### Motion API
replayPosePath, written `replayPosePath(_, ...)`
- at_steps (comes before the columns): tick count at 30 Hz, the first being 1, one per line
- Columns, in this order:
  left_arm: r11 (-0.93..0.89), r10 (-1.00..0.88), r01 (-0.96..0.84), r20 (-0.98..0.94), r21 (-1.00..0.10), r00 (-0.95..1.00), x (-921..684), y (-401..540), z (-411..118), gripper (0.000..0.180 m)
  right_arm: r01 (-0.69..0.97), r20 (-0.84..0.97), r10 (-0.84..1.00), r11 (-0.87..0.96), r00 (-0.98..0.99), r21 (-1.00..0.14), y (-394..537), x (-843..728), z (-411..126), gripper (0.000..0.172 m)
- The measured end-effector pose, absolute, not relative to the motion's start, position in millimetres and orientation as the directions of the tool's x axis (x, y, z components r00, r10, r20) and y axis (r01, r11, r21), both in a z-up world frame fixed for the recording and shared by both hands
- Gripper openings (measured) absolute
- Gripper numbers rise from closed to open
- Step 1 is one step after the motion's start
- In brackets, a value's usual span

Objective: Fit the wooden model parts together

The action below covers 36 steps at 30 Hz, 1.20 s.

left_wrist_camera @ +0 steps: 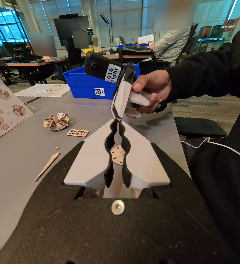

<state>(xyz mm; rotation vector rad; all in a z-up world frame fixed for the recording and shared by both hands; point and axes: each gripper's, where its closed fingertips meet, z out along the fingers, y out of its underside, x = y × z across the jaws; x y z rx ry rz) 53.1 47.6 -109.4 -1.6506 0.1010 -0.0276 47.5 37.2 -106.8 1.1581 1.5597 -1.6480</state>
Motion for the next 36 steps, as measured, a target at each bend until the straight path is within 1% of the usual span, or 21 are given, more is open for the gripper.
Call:
replayPosePath(9, -0.076, -0.109, -0.04, -0.031, -0.996, 0.994, 57.4, 47.5, -109.1, 0.0, 0.873, -0.875, 0.149, -0.102, -0.46, -0.477, 36.8, 51.0, -107.0, 0.0)
replayPosePath(16, -0.076, -0.109, -0.041, -0.032, -0.996, 0.993, 57.6, 47.7, -109.1, 0.0, 0.874, -0.877, 0.15, -0.106, -0.457, -0.473, 37.5, 50.2, -108.4, 0.003)
replayPosePath(25, -0.067, -0.113, -0.031, -0.024, -0.997, 0.993, 57.4, 47.2, -107.7, 0.0, 0.869, -0.871, 0.142, -0.099, -0.469, -0.484, 36.0, 50.7, -105.7, 0.0)
replayPosePath(36, -0.065, -0.132, -0.016, -0.007, -0.998, 0.991, 59.6, 47.2, -107.1, 0.0, 0.877, -0.879, 0.12, -0.086, -0.462, -0.473, 34.0, 55.1, -103.0, 0.003)
